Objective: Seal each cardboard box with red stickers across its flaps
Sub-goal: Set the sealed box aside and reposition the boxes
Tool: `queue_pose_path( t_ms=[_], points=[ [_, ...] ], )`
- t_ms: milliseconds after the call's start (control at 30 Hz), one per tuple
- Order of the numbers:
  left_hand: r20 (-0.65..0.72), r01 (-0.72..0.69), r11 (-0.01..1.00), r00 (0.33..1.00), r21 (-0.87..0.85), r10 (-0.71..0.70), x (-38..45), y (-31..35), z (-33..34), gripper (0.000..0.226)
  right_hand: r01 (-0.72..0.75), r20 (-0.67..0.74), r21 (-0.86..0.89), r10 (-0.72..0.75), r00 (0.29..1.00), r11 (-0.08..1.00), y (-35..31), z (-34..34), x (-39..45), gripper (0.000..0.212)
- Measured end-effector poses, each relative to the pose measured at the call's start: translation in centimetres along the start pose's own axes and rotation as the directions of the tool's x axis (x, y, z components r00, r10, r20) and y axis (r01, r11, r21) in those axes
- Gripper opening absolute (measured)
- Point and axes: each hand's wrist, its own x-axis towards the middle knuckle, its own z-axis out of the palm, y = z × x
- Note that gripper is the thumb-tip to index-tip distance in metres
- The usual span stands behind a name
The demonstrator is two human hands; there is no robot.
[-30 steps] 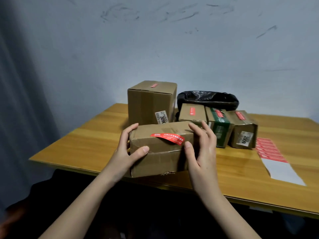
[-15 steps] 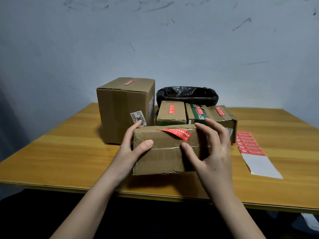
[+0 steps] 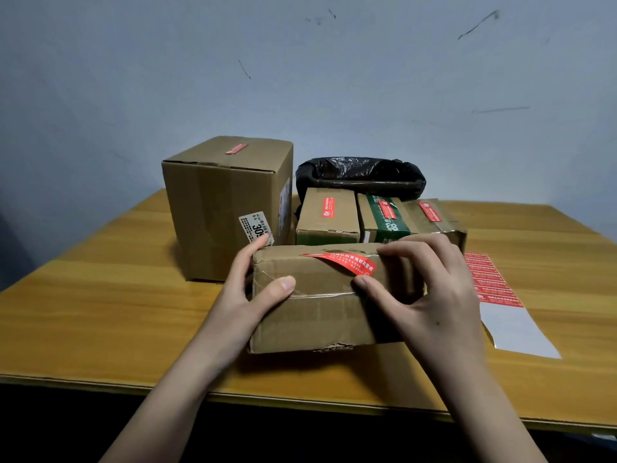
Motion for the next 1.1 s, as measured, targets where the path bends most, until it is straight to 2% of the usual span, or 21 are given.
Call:
queue_pose_path(
  t_ms=[333, 700, 1100],
  points=[
    [-0.006, 0.042, 0.999, 0.999, 0.003, -0.042, -0.08, -0.15, 0.06, 0.09, 0.066, -0.04, -0.12, -0.071, 0.997, 0.991, 0.36, 0.37, -0.25, 0.038],
    [-0.015, 0.057, 0.998, 0.998, 0.017, -0.057, -0.05, -0.18, 0.3, 0.088, 0.081, -0.083, -0.174, -0.096, 0.992, 0.981, 0.48, 0.56, -0.47, 0.035],
    [0.013, 0.082, 0.996, 0.997, 0.015, -0.083, 0.13, 0.07, 0.18, 0.086, 0.276, -0.184, -0.299, -0.339, 0.923, 0.913, 0.5, 0.57, -0.16, 0.022]
  ],
)
